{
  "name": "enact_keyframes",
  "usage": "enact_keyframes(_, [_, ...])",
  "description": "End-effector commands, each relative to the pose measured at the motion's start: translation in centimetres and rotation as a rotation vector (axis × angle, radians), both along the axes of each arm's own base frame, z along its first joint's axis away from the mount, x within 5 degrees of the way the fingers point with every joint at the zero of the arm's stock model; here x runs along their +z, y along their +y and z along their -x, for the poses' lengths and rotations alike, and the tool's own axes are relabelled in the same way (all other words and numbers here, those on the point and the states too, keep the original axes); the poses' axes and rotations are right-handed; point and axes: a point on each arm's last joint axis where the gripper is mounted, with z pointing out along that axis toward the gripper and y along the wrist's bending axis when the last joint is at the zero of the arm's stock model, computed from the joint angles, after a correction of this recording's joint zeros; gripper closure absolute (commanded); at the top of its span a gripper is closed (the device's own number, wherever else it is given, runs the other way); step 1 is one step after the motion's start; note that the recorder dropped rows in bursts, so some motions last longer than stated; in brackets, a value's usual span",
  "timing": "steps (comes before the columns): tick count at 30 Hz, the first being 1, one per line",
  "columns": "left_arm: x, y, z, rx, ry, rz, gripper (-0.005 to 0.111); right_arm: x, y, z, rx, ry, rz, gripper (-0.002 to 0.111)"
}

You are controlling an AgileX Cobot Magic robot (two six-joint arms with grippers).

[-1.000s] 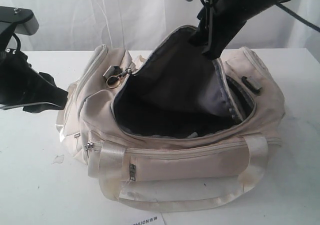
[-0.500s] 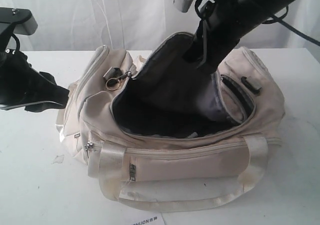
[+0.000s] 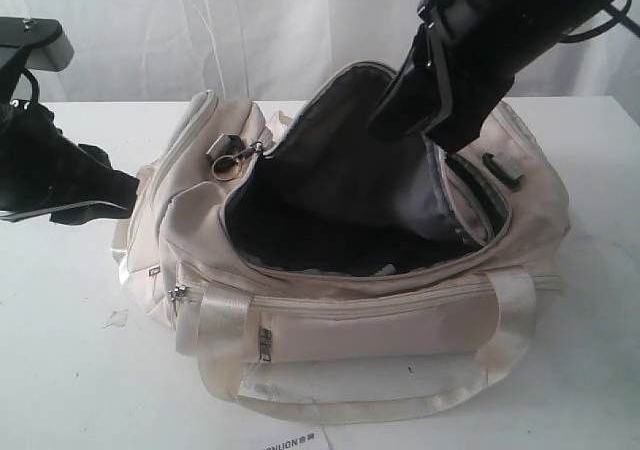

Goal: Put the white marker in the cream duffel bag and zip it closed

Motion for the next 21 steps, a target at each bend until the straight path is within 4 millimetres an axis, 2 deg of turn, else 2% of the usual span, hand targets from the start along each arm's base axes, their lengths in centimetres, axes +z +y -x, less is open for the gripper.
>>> enact_keyframes(1, [0.0,0.1,0.3,0.011,0.014,0.016,0.057,0.6,-0.8,-0.7,-0.09,-0.112,0.039,0.086])
enact_keyframes(3, [0.0,0.1,0.3,0.012,0.009,0.017,0.057,0.7,-1.0,-1.1,-0.114,-0.161,0.052,0.079])
enact_keyframes(5, [0.1,0.1,0.1,0.014,-0.008,0.023,0.057,0.9,-0.9,-1.8,-0.145,-0.217,0.031,0.067])
enact_keyframes(8, [0.2,0.1,0.1,0.016,-0.021,0.027,0.057,0.7,-0.9,-3.0,-0.184,-0.29,0.03,0.058])
enact_keyframes(21, [0.3,0.0,-0.1,0.032,-0.034,0.044,0.057,-4.3,0.1,-7.4,-0.172,-0.295,0.127,0.057])
